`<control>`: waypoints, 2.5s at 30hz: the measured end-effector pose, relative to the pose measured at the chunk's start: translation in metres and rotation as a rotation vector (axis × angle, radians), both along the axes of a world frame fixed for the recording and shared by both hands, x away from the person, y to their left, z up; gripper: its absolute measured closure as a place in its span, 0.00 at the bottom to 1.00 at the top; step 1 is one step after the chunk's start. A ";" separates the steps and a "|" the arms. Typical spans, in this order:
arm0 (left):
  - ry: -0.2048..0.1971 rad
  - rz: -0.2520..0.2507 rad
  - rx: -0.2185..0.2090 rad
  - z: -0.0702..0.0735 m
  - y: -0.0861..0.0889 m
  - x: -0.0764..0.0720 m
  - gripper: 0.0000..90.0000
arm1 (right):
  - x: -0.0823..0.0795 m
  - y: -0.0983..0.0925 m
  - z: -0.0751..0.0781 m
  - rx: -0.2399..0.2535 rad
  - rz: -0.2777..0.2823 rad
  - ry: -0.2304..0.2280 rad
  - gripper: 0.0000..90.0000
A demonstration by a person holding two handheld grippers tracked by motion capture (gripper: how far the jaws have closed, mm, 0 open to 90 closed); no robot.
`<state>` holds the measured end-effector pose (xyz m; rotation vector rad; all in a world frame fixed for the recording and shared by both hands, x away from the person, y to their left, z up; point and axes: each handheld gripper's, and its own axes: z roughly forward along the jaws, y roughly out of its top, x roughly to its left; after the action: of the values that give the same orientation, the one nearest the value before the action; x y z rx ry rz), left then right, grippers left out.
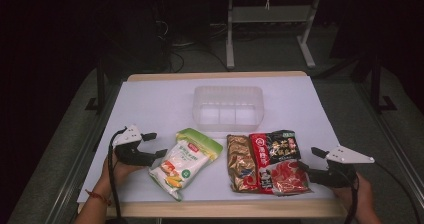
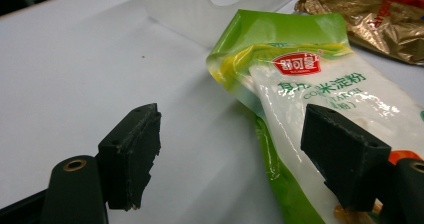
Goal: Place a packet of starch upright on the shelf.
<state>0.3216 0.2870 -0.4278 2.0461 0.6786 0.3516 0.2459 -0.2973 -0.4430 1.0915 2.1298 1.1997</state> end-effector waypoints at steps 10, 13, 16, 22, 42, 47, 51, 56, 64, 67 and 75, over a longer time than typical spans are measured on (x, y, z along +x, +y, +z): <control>0.114 -0.053 -0.047 -0.007 -0.005 0.006 0.26 | -0.002 0.001 0.001 -0.026 -0.010 -0.001 0.32; 0.150 -0.061 -0.053 -0.008 -0.006 0.009 0.26 | -0.002 0.001 0.000 -0.034 -0.010 0.004 0.32; 0.198 -0.085 -0.072 -0.009 -0.009 0.013 0.26 | -0.003 0.001 -0.001 -0.049 -0.010 0.006 0.32; 0.268 -0.110 -0.062 -0.010 -0.023 0.034 0.24 | -0.003 0.000 -0.002 -0.046 -0.020 0.014 0.33; 0.413 -0.253 0.072 -0.016 -0.075 0.076 0.16 | -0.003 -0.002 -0.006 -0.059 -0.017 0.024 0.34; 0.422 -0.273 0.071 -0.016 -0.083 0.064 0.18 | -0.004 -0.003 -0.006 -0.066 -0.019 0.026 0.33; 0.432 -0.280 0.064 -0.016 -0.080 0.063 0.38 | -0.004 -0.003 -0.005 -0.072 -0.019 0.023 0.33; 0.545 -0.337 0.013 -0.020 -0.077 0.064 0.70 | -0.003 -0.002 -0.005 -0.087 -0.019 0.019 0.32; 0.456 -0.349 0.047 -0.005 -0.080 0.054 0.90 | -0.003 -0.002 -0.004 -0.093 -0.020 0.016 0.32; 0.356 -0.318 0.067 0.005 -0.080 0.045 0.93 | -0.003 -0.002 -0.003 -0.103 -0.027 0.014 0.32; 0.212 -0.219 -0.007 0.029 -0.068 0.030 0.95 | -0.002 -0.001 -0.002 -0.126 -0.031 0.001 0.33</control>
<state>0.3520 0.2192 -0.3985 2.1452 0.5721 0.0056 0.2442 -0.2978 -0.4448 1.0657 2.1489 1.0363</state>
